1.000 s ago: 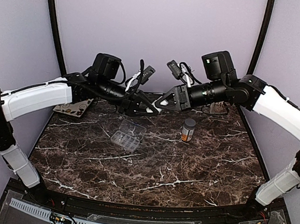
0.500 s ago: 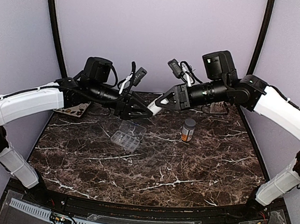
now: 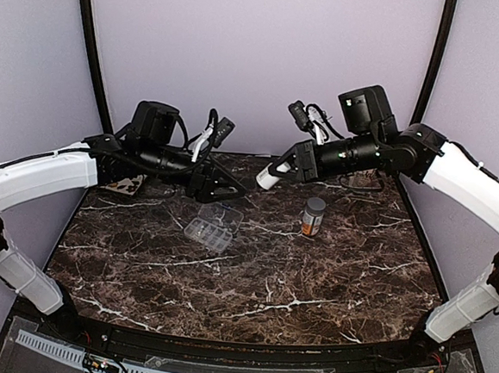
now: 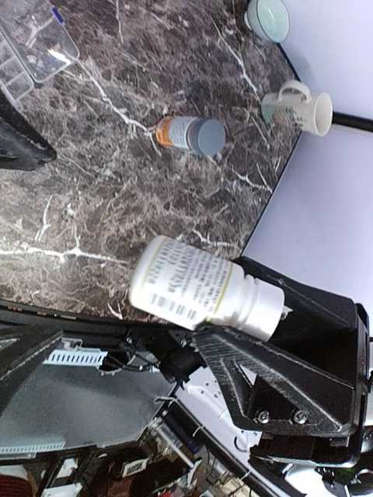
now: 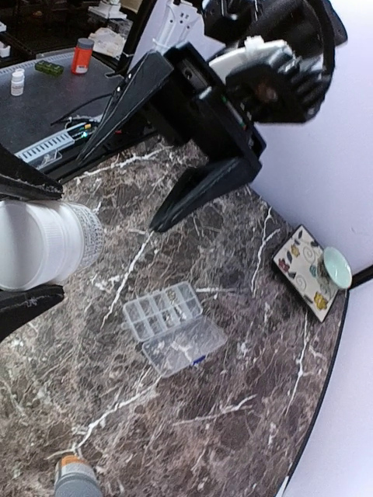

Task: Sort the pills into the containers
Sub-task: Place the pill bottle at the center of the board.

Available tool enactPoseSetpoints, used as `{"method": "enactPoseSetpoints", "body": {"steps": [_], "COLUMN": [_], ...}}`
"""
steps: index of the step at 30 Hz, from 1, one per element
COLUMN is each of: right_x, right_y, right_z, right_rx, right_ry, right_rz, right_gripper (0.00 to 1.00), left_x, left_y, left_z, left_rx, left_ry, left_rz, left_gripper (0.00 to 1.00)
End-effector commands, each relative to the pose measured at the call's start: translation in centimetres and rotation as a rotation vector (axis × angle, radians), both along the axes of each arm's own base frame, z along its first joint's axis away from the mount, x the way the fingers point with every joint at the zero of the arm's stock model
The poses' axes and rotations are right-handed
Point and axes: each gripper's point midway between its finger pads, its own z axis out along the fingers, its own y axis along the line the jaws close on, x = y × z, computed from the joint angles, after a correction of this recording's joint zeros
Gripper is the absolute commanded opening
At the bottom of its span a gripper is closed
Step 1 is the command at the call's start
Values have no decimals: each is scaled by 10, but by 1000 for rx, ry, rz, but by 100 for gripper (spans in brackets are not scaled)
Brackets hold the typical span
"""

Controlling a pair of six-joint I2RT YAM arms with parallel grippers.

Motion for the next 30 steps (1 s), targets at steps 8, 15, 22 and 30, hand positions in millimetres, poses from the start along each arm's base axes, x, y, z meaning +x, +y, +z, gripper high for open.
{"method": "enactPoseSetpoints", "body": {"steps": [8,15,22,30], "right_x": [77,112,133,148], "right_y": [-82,-135,-180,-214], "right_z": [-37,-77,-124,-182], "right_rx": [-325,-523,-644,-687], "right_ry": [-117,-113,-59,39], "right_rz": [-349,-520,-622,-676], "right_gripper": [0,0,0,0], "left_x": [32,34,33,36], "left_y": [42,52,56,60], "left_z": [-20,-29,-35,-41], "left_rx": [131,131,140,151], "left_ry": [-63,-51,-38,-25], "left_rz": [320,385,403,434], "left_gripper": [68,68,68,75]}}
